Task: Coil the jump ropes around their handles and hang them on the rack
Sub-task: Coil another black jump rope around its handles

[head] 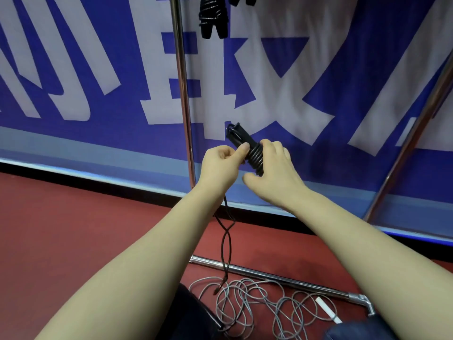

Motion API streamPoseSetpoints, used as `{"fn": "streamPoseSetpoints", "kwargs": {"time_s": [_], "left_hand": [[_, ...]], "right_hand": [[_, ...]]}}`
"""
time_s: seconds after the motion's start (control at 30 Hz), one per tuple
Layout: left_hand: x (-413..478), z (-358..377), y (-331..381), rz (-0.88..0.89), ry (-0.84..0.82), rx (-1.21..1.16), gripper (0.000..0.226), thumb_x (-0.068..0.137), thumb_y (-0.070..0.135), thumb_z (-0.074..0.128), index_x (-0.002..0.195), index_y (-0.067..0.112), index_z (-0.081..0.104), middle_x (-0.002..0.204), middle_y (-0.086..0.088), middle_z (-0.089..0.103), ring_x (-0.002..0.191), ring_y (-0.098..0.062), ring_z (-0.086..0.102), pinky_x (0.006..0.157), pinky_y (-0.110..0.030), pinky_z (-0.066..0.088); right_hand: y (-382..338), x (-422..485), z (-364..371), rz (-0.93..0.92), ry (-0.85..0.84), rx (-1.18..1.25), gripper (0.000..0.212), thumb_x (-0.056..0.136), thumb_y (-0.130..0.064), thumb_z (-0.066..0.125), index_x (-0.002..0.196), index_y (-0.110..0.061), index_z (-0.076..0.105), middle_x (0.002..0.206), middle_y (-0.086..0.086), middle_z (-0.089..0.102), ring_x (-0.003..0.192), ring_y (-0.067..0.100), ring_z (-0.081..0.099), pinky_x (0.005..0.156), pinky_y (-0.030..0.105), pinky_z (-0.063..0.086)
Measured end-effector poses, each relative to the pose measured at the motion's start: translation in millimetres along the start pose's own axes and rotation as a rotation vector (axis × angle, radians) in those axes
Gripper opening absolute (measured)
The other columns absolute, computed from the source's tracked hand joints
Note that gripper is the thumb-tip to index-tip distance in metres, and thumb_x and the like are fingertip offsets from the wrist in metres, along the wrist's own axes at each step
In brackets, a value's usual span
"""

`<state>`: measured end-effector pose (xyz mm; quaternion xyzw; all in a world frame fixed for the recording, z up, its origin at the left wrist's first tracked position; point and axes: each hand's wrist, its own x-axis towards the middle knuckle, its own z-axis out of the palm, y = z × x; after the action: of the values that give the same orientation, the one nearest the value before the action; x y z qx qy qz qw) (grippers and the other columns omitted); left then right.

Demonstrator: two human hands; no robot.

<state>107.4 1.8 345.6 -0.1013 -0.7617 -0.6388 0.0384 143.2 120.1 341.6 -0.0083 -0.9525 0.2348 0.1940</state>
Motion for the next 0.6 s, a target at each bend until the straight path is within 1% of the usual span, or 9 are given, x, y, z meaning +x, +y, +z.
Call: {"fn": "streamPoseSetpoints", "kwargs": {"time_s": [0.07, 0.1, 0.17, 0.2, 0.27, 0.37, 0.43, 0.53, 0.6], "left_hand": [[3, -6, -4, 0.001, -0.001, 0.007, 0.037, 0.094, 0.037, 0.063, 0.072, 0.007, 0.062, 0.039, 0.014, 0.034, 0.039, -0.004, 0.028, 0.041, -0.016, 0.025], [5, -10, -6, 0.006, 0.003, 0.007, 0.037, 0.094, 0.037, 0.064, 0.071, 0.008, 0.063, 0.042, 0.013, 0.034, 0.042, -0.006, 0.028, 0.044, -0.018, 0.026], [8, -15, -9, 0.011, -0.001, -0.003, 0.037, 0.093, 0.040, 0.064, 0.070, 0.010, 0.064, 0.046, 0.010, 0.035, 0.047, -0.009, 0.030, 0.050, -0.025, 0.026], [8, -18, -10, 0.016, -0.025, -0.014, 0.037, 0.093, 0.041, 0.064, 0.073, 0.010, 0.066, 0.047, 0.010, 0.035, 0.047, -0.010, 0.030, 0.052, -0.026, 0.026], [6, -20, -11, 0.035, -0.084, -0.037, 0.036, 0.093, 0.042, 0.063, 0.079, 0.009, 0.069, 0.048, 0.011, 0.037, 0.046, -0.008, 0.031, 0.052, -0.026, 0.026], [5, -19, -9, 0.055, -0.112, -0.045, 0.032, 0.094, 0.042, 0.062, 0.072, 0.019, 0.065, 0.050, 0.010, 0.038, 0.048, -0.008, 0.031, 0.052, -0.026, 0.026], [2, -18, -9, 0.053, -0.160, -0.082, 0.034, 0.095, 0.038, 0.061, 0.069, 0.017, 0.058, 0.050, 0.010, 0.037, 0.049, -0.009, 0.029, 0.051, -0.025, 0.025], [0, -15, -8, 0.028, -0.215, -0.147, 0.031, 0.097, 0.032, 0.060, 0.072, 0.014, 0.053, 0.049, 0.009, 0.037, 0.048, -0.008, 0.028, 0.049, -0.021, 0.026], [-1, -16, -8, -0.003, -0.218, -0.144, 0.031, 0.097, 0.033, 0.060, 0.074, 0.012, 0.056, 0.047, 0.009, 0.040, 0.046, -0.008, 0.030, 0.048, -0.021, 0.027]], "right_hand": [[1, 3, -7, 0.027, -0.106, 0.180, 0.041, 0.087, -0.019, 0.055, 0.124, -0.007, 0.043, 0.113, 0.003, 0.038, 0.108, 0.022, 0.040, 0.092, 0.038, 0.042], [1, 3, -13, 0.033, -0.158, 0.311, 0.035, 0.089, -0.015, 0.054, 0.122, -0.007, 0.048, 0.114, 0.004, 0.039, 0.101, 0.020, 0.048, 0.085, 0.036, 0.047], [2, 0, -24, -0.002, -0.215, 0.545, 0.024, 0.088, -0.006, 0.062, 0.111, -0.012, 0.060, 0.109, 0.007, 0.042, 0.073, 0.016, 0.061, 0.065, 0.030, 0.055], [3, -3, -29, -0.012, -0.204, 0.591, 0.028, 0.084, -0.003, 0.069, 0.107, -0.017, 0.064, 0.108, 0.007, 0.045, 0.064, 0.012, 0.062, 0.059, 0.028, 0.056], [4, -5, -36, 0.032, -0.180, 0.659, 0.047, 0.075, 0.000, 0.080, 0.113, -0.021, 0.064, 0.109, 0.004, 0.055, 0.065, 0.003, 0.064, 0.054, 0.023, 0.055], [7, -1, -41, 0.084, -0.250, 0.736, 0.046, 0.068, -0.003, 0.086, 0.109, -0.012, 0.067, 0.092, 0.007, 0.068, 0.068, 0.013, 0.066, 0.060, 0.031, 0.056], [6, 0, -41, 0.103, -0.246, 0.658, 0.047, 0.067, -0.005, 0.086, 0.103, -0.015, 0.058, 0.098, 0.008, 0.065, 0.072, 0.017, 0.067, 0.067, 0.038, 0.059], [4, -1, -36, 0.129, -0.314, 0.720, 0.051, 0.074, 0.003, 0.077, 0.102, -0.014, 0.039, 0.099, 0.015, 0.063, 0.062, 0.026, 0.066, 0.055, 0.042, 0.057], [1, -3, -33, 0.150, -0.335, 0.743, 0.053, 0.077, 0.004, 0.074, 0.109, -0.012, 0.036, 0.101, 0.019, 0.067, 0.062, 0.029, 0.067, 0.051, 0.040, 0.056]]}}
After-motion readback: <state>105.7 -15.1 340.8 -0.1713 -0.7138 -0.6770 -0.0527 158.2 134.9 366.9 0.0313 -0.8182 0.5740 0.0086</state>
